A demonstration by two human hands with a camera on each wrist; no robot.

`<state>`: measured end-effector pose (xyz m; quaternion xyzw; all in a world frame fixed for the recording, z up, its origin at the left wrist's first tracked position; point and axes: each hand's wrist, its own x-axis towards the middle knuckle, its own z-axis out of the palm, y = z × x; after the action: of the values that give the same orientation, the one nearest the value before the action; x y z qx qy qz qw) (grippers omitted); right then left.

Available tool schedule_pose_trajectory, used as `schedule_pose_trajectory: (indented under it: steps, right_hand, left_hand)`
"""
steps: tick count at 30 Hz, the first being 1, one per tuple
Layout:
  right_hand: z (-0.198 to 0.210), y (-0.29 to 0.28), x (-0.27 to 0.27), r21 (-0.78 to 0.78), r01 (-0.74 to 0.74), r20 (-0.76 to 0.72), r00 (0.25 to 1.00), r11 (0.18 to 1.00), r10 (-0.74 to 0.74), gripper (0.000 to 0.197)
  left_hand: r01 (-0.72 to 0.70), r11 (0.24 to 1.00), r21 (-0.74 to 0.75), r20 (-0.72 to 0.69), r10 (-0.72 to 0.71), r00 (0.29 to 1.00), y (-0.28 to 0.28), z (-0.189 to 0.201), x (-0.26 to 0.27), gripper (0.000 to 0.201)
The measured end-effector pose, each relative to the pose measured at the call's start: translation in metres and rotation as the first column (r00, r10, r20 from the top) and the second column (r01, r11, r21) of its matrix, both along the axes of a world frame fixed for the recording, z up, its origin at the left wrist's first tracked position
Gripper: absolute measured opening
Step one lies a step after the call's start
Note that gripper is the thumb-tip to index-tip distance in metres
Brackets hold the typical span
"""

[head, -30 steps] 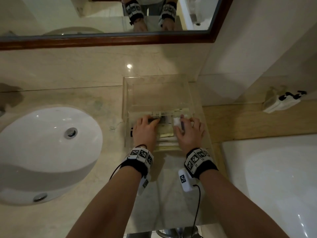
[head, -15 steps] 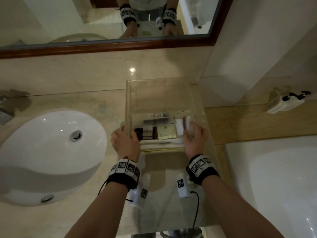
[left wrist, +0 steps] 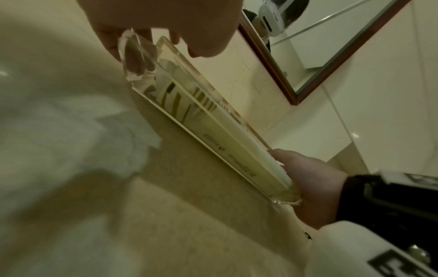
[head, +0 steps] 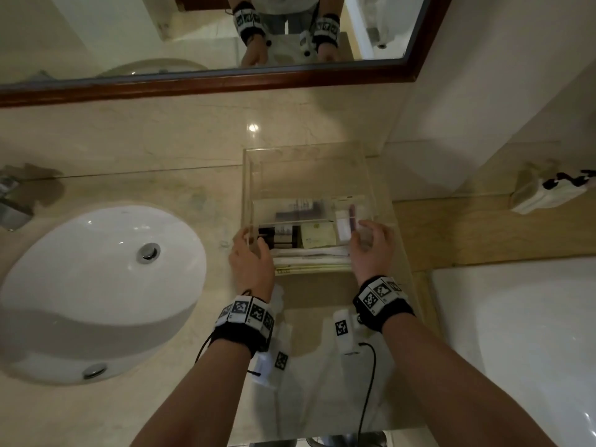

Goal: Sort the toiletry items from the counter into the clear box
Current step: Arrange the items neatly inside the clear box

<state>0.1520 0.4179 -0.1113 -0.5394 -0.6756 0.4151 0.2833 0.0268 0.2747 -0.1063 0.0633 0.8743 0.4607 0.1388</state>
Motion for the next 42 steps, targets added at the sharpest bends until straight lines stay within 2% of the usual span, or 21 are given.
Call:
schedule_pose_trajectory:
  steps: [5,8,11,13,16,18,19,20,22,23,25,28,31,37,40,42]
  right_hand:
    - [0.003,0.01,-0.015,-0.008,0.071,-0.001,0.997,0.997,-0.071,0.03]
    - [0.009,0.012,-0.019,-0.02,0.141,-0.011,0.99,0.99,-0.142,0.033]
    - [0.013,0.003,-0.013,-0.032,0.17,0.016,0.985,0.985,-0.17,0.041]
    - [0.014,-0.004,-0.011,-0.123,0.201,0.038,0.979,0.972,-0.198,0.05]
    - [0.022,-0.014,-0.013,-0.31,0.315,0.03,0.946,0.897,-0.322,0.051]
    - [0.031,-0.015,-0.014,-0.402,0.394,0.064,0.913,0.826,-0.404,0.047]
    - [0.036,-0.011,-0.012,-0.453,0.421,0.077,0.897,0.786,-0.436,0.046]
    - [0.035,-0.008,-0.009,-0.511,0.433,0.085,0.885,0.743,-0.457,0.047]
    - [0.038,-0.006,0.0,-0.645,0.428,0.141,0.881,0.633,-0.451,0.052]
    - [0.036,-0.005,0.004,-0.684,0.409,0.162,0.892,0.604,-0.422,0.049]
    - [0.037,-0.006,0.004,-0.741,0.29,0.062,0.928,0.605,-0.367,0.04]
    - [0.034,-0.002,-0.003,-0.748,0.253,-0.052,0.899,0.614,-0.434,0.039]
    - [0.043,0.003,-0.011,-0.718,0.263,-0.084,0.886,0.644,-0.455,0.038]
    - [0.034,0.013,-0.023,-0.718,0.211,-0.154,0.881,0.663,-0.448,0.043]
    - [0.033,0.019,-0.029,-0.711,0.225,-0.148,0.879,0.667,-0.454,0.043]
    - [0.034,0.023,-0.032,-0.7,0.234,-0.152,0.874,0.675,-0.461,0.039]
  left_hand:
    - [-0.058,0.995,0.087,0.02,0.056,0.998,0.012,0.013,-0.011,0.046]
    - [-0.038,0.993,0.11,0.024,0.036,0.999,0.008,0.013,-0.016,0.048]
    - [-0.096,0.988,0.117,0.094,0.086,0.992,0.001,0.015,-0.013,0.05]
    - [-0.253,0.957,0.144,0.205,0.221,0.954,0.001,0.018,-0.012,0.048]
    - [-0.459,0.874,0.158,0.45,0.35,0.821,0.001,0.023,-0.014,0.05]
    - [-0.425,0.903,0.062,0.547,0.326,0.771,-0.003,0.029,-0.016,0.054]
    - [-0.344,0.939,-0.004,0.554,0.288,0.781,-0.007,0.032,-0.017,0.053]
    - [-0.201,0.975,-0.093,0.525,0.219,0.822,-0.01,0.038,-0.017,0.049]
    - [-0.046,0.962,-0.269,0.417,0.16,0.895,-0.011,0.047,-0.017,0.036]
    - [0.01,0.95,-0.312,0.36,0.109,0.926,-0.012,0.05,-0.016,0.033]
    - [0.159,0.915,-0.372,0.29,-0.048,0.956,-0.01,0.052,-0.013,0.032]
    - [0.268,0.849,-0.456,0.227,-0.18,0.957,-0.006,0.054,-0.011,0.032]
    - [0.264,0.847,-0.462,0.207,-0.187,0.96,0.003,0.054,-0.016,0.03]
    - [0.164,0.887,-0.432,0.239,-0.063,0.969,0.016,0.046,-0.028,0.034]
    - [0.084,0.926,-0.368,0.275,0.022,0.961,0.023,0.047,-0.03,0.035]
    - [0.08,0.95,-0.303,0.288,0.011,0.958,0.028,0.045,-0.033,0.036]
